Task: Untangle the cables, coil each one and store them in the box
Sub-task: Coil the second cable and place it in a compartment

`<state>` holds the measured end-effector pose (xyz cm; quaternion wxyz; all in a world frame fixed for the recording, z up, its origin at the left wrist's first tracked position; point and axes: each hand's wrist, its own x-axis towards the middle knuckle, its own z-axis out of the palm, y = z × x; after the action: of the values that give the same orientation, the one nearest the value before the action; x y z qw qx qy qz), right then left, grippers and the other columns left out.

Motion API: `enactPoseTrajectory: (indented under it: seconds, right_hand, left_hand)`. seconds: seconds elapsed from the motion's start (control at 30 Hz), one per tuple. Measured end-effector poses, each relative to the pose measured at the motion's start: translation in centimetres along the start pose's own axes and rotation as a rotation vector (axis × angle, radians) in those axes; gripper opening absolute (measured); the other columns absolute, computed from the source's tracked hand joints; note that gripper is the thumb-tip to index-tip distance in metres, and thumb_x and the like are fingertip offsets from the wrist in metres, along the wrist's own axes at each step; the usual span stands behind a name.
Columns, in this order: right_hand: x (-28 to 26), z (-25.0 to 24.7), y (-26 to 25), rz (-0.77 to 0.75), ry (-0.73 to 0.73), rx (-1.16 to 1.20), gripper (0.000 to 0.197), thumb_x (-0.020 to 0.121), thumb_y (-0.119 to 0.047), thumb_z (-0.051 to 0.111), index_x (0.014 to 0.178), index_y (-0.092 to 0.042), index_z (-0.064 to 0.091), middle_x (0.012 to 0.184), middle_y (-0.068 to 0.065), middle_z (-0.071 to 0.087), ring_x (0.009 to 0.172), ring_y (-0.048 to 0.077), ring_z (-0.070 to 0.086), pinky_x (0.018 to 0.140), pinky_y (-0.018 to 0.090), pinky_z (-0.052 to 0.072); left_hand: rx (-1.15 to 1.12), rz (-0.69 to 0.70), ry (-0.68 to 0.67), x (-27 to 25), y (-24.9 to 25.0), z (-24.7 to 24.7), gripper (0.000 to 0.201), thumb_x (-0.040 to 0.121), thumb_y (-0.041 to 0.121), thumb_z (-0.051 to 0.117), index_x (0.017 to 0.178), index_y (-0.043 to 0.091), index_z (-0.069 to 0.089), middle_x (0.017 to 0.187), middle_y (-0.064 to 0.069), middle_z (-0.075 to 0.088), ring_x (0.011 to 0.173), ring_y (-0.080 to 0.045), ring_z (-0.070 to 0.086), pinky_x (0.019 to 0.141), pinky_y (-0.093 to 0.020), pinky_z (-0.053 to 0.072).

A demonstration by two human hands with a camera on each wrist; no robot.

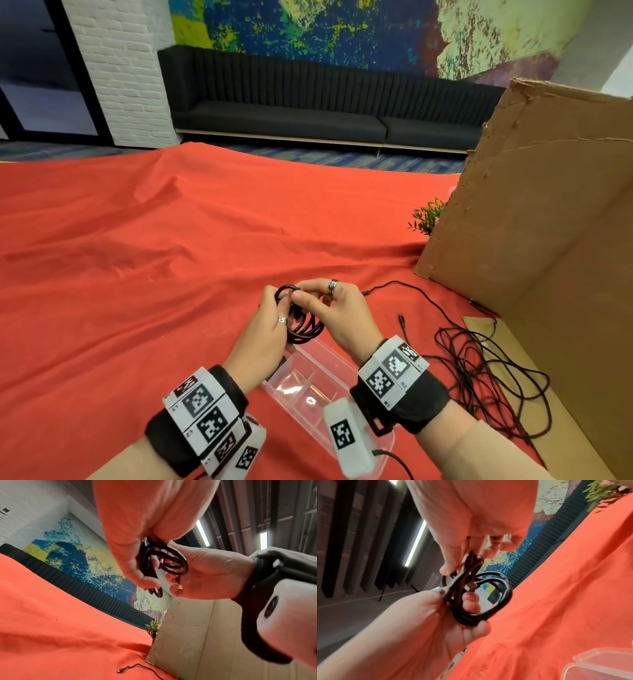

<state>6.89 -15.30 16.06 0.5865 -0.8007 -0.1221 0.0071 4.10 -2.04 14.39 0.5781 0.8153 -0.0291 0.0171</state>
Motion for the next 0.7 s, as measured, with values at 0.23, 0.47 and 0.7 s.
enactPoseTrajectory:
  seconds: [0.23,0.47,0.7]
  right_hand:
    - [0.1,0.8,1.3,-0.056,0.032,-0.053,0.024,0.074,-0.017,0.077,0.071,-0.034,0.060,0.095,-0.004,0.042,0.087,-0.005,0.045,0.076,0.011,0.036]
    - [0.0,1.5,3.3,-0.002,0.059,0.274,0.023,0.072,-0.001,0.076,0.073,-0.015,0.058,0.104,-0.001,0.053,0.096,0.011,0.061,0.085,0.017,0.046]
    - [0.1,1.0,3.8,0.261,-0.218,0.650,0.047,0.079,0.006,0.066,0.112,-0.018,0.044,0.080,0.013,0.068,0.067,0.022,0.067,0.064,0.034,0.057]
  left_hand:
    - [-0.134,-0.075,0.016,0.6,-0.6,-0.2,0.014,0.100,0.019,0.029,0.101,0.021,0.043,0.075,-0.004,0.048,0.047,-0.001,0.052,0.061,-0.053,0.047]
    - [-0.252,-0.068,-0.050,0.6,-1.2,-0.4,0.013,0.100,0.012,0.031,0.105,0.016,0.043,0.078,-0.007,0.047,0.052,-0.005,0.053,0.061,-0.048,0.047]
    - [-0.503,-0.160,-0.183,0.5,-1.9,-1.2,0.014,0.098,0.011,0.038,0.110,0.013,0.045,0.090,-0.014,0.047,0.075,-0.024,0.053,0.060,-0.035,0.047]
